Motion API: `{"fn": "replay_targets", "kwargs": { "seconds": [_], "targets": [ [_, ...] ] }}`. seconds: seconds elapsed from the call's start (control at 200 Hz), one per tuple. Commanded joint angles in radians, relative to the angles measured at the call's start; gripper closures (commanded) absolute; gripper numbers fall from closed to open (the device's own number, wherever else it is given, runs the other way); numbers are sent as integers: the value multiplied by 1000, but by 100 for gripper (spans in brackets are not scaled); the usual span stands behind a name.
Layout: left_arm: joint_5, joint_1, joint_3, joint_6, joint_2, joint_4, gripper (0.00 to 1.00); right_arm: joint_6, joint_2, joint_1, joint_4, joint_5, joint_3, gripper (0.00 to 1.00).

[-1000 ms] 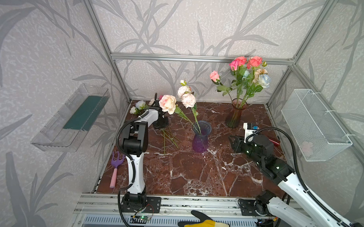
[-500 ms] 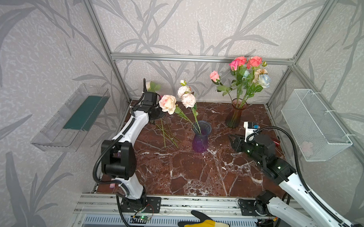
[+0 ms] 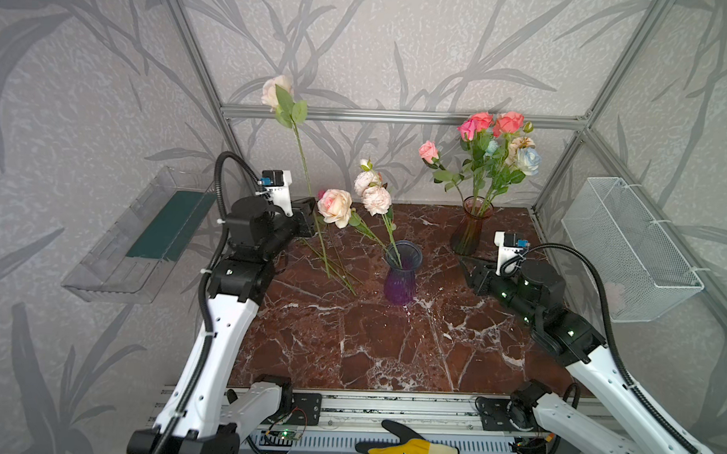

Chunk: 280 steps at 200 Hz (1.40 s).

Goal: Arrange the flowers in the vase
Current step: 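Lift the cream rose upright with left gripper while right gripper approaches, then grasp the cream rose stem with right gripper beside the left gripper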

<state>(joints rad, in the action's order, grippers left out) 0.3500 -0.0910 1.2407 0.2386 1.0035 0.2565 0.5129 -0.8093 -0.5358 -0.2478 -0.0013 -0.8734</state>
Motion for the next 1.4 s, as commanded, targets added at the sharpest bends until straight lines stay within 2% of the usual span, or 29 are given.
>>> {"fn": "replay_targets", "kwargs": {
  "seconds": [0.0,0.205,0.32,0.455,0.555,0.645,0.81,0.9,1.145,1.394],
  "targets": [
    [136,-4,4,-105,-109,-28,100,7,-4,3,-18,0,-44,58],
    [276,-23,92,-111,-206,112,100,11,-16,3,-14,-8,-86,58],
    [331,-85,122,-85,-227,168,100,2,-33,3,23,-41,-113,58],
    [324,-177,117,-56,-230,176,100,6,-74,0,98,-118,-158,58],
    [265,-275,108,-64,-204,185,100,23,-112,-8,162,-185,-208,57],
    [163,-394,107,-98,-171,185,100,29,-151,-34,202,-232,-270,56],
    [-28,-620,94,-120,-81,106,100,10,-191,-99,216,-253,-374,52],
    [-116,-706,73,-117,-40,37,100,18,-180,-104,220,-260,-382,50],
    [-238,-813,60,-107,84,-67,100,48,-142,-105,229,-310,-336,46],
    [-247,-832,66,-94,157,-110,100,92,-176,-104,277,-350,-294,46]
  ]
}}
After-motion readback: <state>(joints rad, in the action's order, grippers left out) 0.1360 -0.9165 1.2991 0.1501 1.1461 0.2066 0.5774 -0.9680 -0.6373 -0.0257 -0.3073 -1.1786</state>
